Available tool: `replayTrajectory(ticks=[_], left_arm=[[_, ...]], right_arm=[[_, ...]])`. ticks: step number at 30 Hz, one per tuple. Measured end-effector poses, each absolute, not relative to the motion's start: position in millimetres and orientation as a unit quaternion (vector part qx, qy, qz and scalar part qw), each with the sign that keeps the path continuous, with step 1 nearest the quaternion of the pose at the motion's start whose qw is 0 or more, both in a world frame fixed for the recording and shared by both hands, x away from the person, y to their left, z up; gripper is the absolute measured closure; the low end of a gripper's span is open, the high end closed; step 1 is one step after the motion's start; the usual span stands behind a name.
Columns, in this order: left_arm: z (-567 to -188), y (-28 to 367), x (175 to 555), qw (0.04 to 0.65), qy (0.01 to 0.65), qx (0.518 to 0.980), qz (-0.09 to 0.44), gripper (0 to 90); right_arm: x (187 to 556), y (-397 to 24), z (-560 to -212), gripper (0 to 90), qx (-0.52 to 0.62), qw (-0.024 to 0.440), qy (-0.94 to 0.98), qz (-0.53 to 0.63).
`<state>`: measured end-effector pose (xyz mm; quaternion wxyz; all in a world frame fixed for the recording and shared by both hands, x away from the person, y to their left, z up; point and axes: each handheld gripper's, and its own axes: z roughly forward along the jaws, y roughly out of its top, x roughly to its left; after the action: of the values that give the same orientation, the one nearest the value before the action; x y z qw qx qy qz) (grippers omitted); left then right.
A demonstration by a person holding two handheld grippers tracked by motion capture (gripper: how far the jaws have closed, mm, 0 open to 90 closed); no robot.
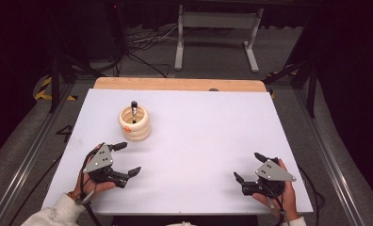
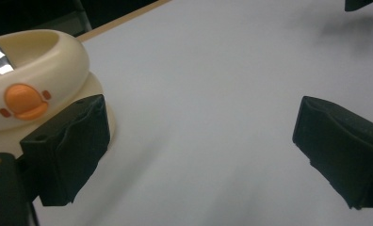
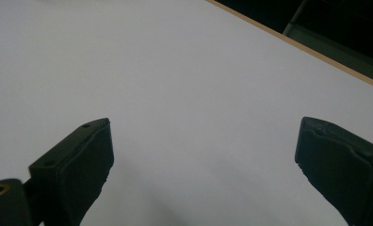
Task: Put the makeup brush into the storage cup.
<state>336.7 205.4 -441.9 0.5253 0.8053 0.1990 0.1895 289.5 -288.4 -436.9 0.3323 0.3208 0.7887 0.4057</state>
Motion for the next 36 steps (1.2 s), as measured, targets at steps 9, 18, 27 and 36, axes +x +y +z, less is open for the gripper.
replayTrajectory(ticks=[9,18,27,36], left_arm=[[-447,200,328,0.519,0.19,0.814,0.177,5.6],[-453,199,318,0.508,0.191,0.824,0.163,5.3],[-451,196,313,0.51,0.178,0.826,0.159,5.4],[-450,195,315,0.504,0.169,0.83,0.171,5.4]], right_arm=[[288,-285,-438,5.8,0.316,0.33,0.788,0.413],[288,-284,-438,5.8,0.313,0.327,0.788,0.417],[288,-285,-439,5.7,0.31,0.326,0.792,0.413],[287,-285,-438,5.7,0.308,0.327,0.791,0.416]])
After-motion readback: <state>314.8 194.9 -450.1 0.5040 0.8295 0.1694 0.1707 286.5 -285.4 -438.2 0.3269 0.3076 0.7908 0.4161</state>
